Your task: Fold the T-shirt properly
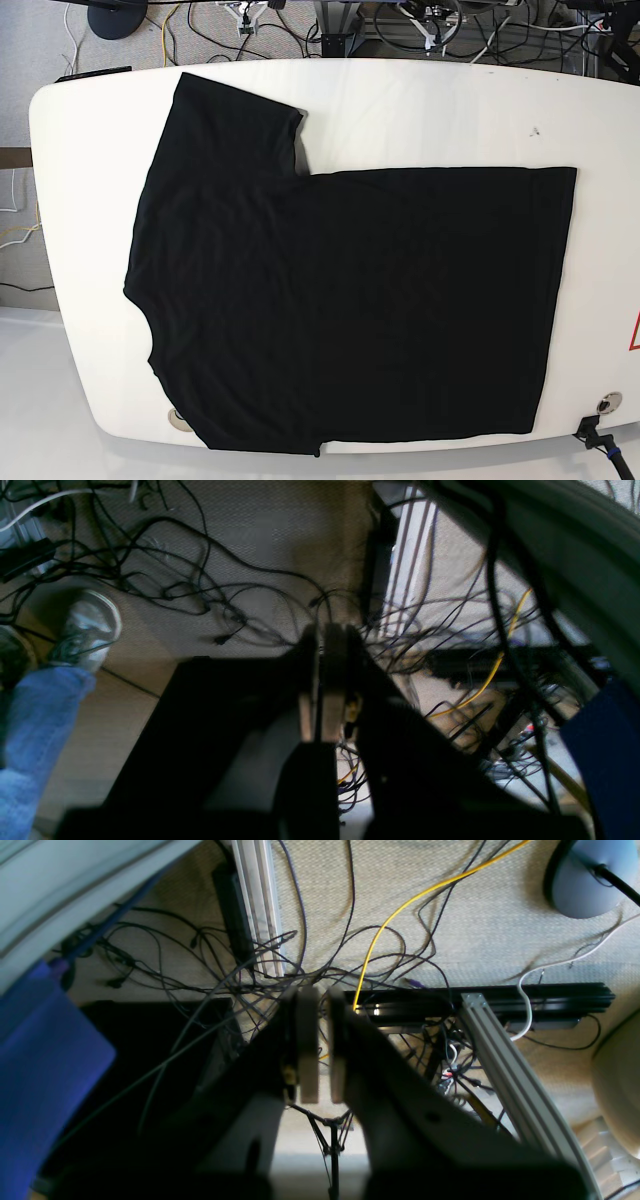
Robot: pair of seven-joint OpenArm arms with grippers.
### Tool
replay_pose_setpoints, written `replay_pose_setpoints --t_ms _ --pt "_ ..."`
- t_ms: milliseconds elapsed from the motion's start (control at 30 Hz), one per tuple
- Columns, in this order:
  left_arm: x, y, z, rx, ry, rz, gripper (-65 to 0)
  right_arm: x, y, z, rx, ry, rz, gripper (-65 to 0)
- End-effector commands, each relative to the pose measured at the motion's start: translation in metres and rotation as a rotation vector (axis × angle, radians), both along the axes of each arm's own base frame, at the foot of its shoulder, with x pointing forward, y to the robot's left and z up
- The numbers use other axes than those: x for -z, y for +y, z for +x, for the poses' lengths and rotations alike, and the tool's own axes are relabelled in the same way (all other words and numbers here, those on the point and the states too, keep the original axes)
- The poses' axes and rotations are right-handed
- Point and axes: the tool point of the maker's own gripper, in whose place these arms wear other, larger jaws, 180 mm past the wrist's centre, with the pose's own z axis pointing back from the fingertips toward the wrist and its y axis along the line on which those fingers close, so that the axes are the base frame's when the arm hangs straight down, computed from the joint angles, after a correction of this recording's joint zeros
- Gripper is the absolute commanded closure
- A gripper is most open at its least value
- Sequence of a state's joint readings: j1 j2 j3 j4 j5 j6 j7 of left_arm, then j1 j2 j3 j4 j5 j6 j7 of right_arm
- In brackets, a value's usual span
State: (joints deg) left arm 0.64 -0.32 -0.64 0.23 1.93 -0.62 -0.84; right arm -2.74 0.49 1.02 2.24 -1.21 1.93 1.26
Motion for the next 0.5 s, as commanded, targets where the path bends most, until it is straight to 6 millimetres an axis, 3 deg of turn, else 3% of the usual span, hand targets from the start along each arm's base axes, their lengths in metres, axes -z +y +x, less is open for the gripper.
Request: replay_pose_setpoints --t_ms 0,467 --pt "0.0000 -0.0001 -0.0037 0.011 0.009 0.001 -0.2 0.0003 0.0000 0.0065 0.007 -0.019 0.005 -2.4" --pt "-0.0003 0.0068 -0.0052 0.039 0.012 0.008 0.0 0.0002 -0.0003 0.0046 0.009 -0.013 0.005 -2.3"
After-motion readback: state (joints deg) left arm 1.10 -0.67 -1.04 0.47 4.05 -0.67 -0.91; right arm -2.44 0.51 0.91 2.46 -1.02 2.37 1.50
